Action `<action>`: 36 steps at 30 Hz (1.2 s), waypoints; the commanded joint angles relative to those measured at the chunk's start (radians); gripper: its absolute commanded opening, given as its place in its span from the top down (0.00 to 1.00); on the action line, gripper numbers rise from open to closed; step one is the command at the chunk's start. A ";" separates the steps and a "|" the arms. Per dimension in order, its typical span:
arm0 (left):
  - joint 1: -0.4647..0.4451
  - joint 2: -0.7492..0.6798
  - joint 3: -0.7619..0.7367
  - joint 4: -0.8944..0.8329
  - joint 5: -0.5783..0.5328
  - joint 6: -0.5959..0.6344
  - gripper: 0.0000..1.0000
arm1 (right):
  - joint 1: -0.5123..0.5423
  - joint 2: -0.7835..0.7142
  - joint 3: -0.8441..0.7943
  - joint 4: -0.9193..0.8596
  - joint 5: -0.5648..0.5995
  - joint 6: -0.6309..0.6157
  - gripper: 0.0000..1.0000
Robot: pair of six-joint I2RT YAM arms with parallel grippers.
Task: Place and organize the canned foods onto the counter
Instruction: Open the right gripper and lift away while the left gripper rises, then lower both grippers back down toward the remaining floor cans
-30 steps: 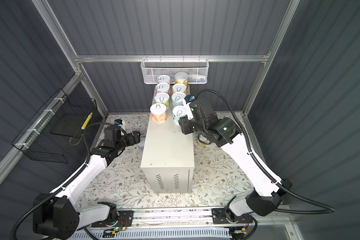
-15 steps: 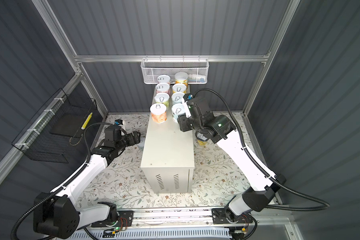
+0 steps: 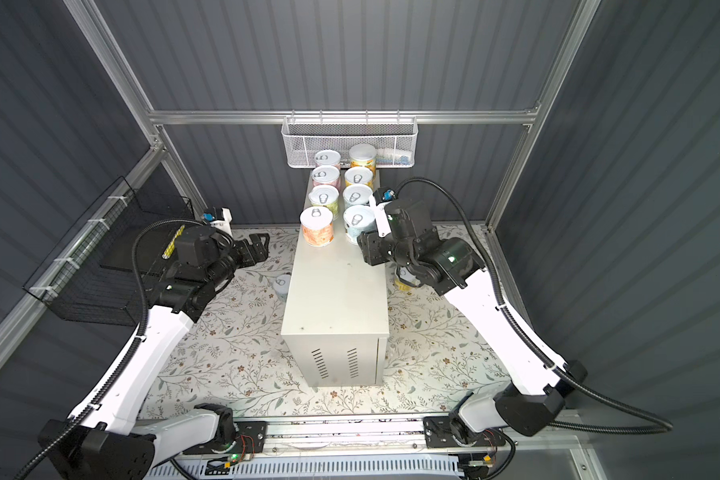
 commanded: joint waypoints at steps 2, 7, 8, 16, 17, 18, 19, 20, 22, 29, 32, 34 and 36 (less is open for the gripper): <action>-0.053 0.012 0.085 -0.080 0.026 0.063 0.06 | -0.003 -0.083 -0.037 0.046 0.009 0.008 0.45; -0.139 0.059 0.139 -0.087 -0.037 0.100 0.06 | -0.004 -0.122 -0.073 0.053 0.053 0.002 0.45; -0.152 0.071 0.140 -0.081 -0.037 0.100 0.06 | -0.004 -0.125 -0.076 0.049 0.070 -0.001 0.44; -0.179 0.128 0.192 -0.047 -0.034 0.096 0.07 | -0.030 -0.162 -0.104 0.038 0.138 -0.025 0.44; -0.181 0.133 0.194 -0.042 -0.031 0.093 0.07 | -0.035 -0.165 -0.110 0.040 0.134 -0.023 0.44; -0.184 0.138 0.194 -0.037 -0.027 0.090 0.07 | -0.038 -0.167 -0.114 0.042 0.130 -0.021 0.44; -0.185 0.141 0.195 -0.033 -0.023 0.089 0.07 | -0.042 -0.168 -0.119 0.043 0.127 -0.021 0.44; -0.187 0.145 0.195 -0.029 -0.021 0.087 0.07 | -0.044 -0.168 -0.123 0.043 0.123 -0.020 0.44; -0.192 0.155 0.201 -0.026 -0.014 0.086 0.08 | -0.048 -0.171 -0.133 0.049 0.119 -0.018 0.44; -0.212 0.166 0.211 -0.023 -0.018 0.086 0.08 | -0.067 -0.175 -0.155 0.057 0.103 -0.014 0.44; -0.220 0.171 0.212 -0.018 -0.020 0.085 0.08 | -0.070 -0.176 -0.165 0.064 0.097 -0.013 0.44; -0.225 0.175 0.211 -0.014 -0.020 0.085 0.08 | -0.075 -0.171 -0.171 0.067 0.090 -0.012 0.44; -0.230 0.180 0.212 -0.009 -0.021 0.086 0.08 | -0.081 -0.168 -0.180 0.072 0.080 -0.008 0.43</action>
